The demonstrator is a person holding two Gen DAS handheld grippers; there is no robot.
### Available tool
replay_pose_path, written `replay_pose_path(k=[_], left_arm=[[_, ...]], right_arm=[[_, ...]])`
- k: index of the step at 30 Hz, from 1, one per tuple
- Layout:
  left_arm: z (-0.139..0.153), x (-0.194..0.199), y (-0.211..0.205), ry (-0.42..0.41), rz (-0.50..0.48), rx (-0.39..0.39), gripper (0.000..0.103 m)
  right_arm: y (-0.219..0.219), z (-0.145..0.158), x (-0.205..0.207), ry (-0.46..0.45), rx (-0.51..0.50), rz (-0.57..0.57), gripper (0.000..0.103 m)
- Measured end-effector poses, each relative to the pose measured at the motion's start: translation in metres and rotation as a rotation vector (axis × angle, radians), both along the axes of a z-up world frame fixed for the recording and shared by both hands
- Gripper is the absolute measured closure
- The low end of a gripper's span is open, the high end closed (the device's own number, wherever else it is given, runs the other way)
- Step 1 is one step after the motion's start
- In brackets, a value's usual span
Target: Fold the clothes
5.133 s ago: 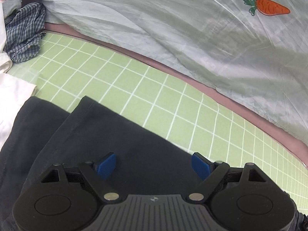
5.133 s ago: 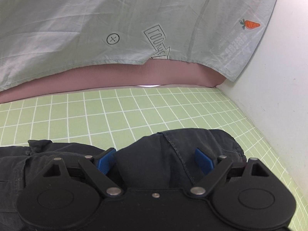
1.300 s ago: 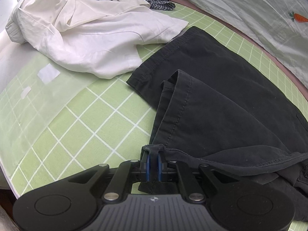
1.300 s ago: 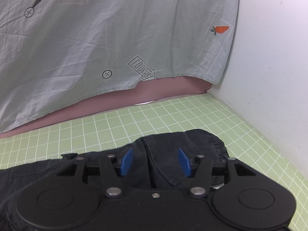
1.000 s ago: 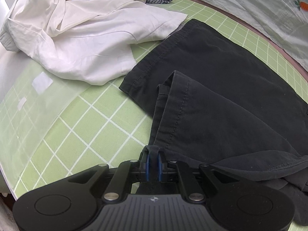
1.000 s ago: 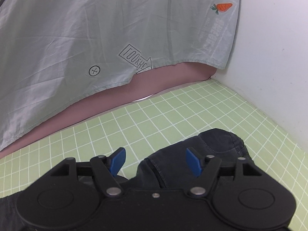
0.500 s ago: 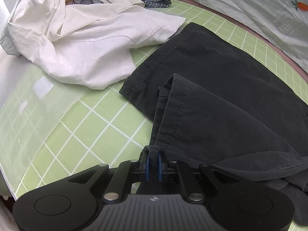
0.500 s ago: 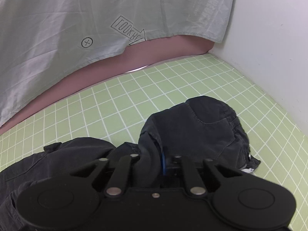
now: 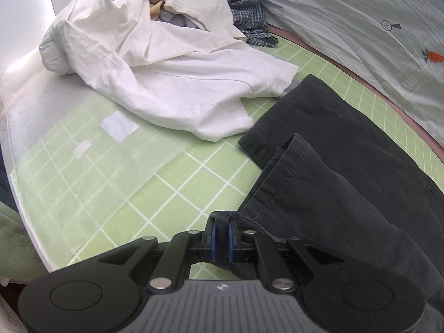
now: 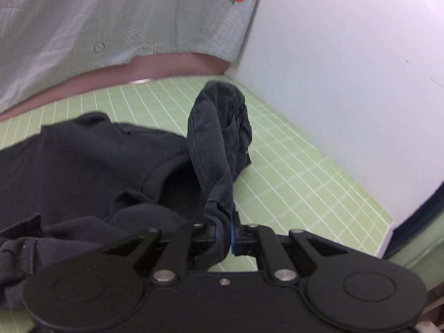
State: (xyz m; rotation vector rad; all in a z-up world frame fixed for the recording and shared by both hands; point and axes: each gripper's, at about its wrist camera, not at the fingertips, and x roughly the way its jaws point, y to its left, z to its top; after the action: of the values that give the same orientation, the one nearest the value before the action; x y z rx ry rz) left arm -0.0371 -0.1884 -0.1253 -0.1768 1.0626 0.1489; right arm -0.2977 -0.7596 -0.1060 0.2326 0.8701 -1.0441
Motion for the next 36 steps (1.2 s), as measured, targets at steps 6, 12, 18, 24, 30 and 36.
replay_pose_path(k=[6, 12, 18, 24, 30, 36], left_arm=[[-0.008, -0.004, 0.042, 0.04, -0.008, 0.025, 0.093], [-0.007, 0.003, 0.05, 0.031, -0.108, 0.038, 0.086], [0.009, 0.013, 0.037, -0.026, -0.16, 0.077, 0.067], [0.036, 0.01, 0.005, -0.122, -0.196, 0.11, 0.051], [0.035, -0.013, -0.053, -0.136, -0.186, 0.068, 0.05], [0.006, -0.054, -0.137, -0.061, -0.152, 0.001, 0.045]], right_arm=[[0.046, -0.044, -0.011, 0.155, 0.064, 0.039, 0.096], [0.081, -0.062, 0.005, 0.244, 0.089, 0.073, 0.093], [0.083, -0.037, -0.002, 0.121, 0.114, 0.001, 0.071], [0.072, -0.005, -0.02, -0.031, 0.109, -0.057, 0.067], [0.01, 0.017, -0.052, -0.226, 0.067, -0.166, 0.039], [-0.083, 0.007, -0.064, -0.333, 0.193, -0.187, 0.031]])
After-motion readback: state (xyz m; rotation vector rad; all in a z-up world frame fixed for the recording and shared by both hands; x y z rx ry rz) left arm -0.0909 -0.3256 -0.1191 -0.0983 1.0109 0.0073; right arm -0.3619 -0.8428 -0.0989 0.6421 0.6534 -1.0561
